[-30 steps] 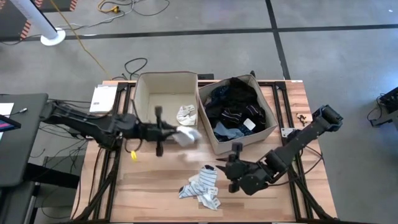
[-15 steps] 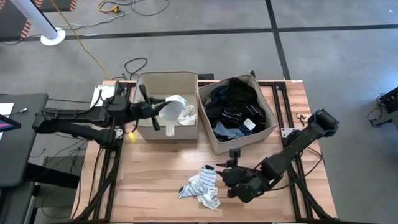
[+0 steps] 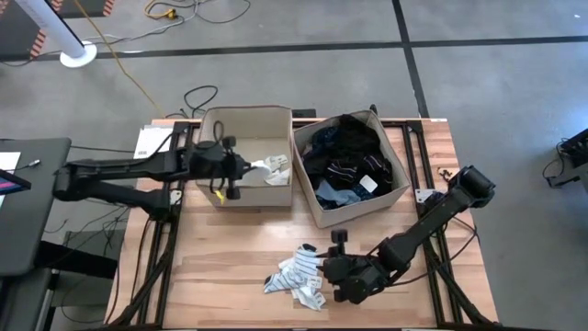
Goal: Sort clothes
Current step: Put the top white sock into the left laundry organizer, then put the right white and blue sock into the left laundry organizer
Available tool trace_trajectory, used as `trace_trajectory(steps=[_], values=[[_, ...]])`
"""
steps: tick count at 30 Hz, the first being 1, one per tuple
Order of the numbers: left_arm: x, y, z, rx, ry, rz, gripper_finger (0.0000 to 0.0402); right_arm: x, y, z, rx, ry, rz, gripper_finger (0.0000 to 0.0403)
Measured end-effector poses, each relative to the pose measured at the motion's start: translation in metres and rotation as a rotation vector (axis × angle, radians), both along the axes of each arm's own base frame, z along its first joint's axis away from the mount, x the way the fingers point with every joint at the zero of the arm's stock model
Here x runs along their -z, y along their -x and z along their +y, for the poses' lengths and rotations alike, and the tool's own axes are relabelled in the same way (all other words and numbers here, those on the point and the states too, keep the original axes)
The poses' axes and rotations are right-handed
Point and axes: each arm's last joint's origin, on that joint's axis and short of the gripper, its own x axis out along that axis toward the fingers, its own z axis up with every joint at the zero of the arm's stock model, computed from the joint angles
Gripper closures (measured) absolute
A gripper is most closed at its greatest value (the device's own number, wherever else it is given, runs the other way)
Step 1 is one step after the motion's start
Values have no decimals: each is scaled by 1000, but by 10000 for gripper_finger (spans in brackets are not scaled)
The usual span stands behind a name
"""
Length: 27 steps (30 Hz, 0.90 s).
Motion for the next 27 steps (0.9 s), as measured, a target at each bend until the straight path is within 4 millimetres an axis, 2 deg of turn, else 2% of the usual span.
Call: trace_trajectory(steps=[6, 13, 20, 27], values=[[16, -11, 4, -11, 81, 72, 384, -1, -1, 1, -12, -24, -7, 265], [20, -12, 7, -42, 115, 81, 297, 2, -7, 2, -67, -108, 21, 265], [16, -9, 6, -48, 138, 51, 215, 33, -31, 2, -138, -202, 105, 265], [1, -5, 4, -35, 146, -15, 190, 71, -55, 0, -205, -310, 168, 265]])
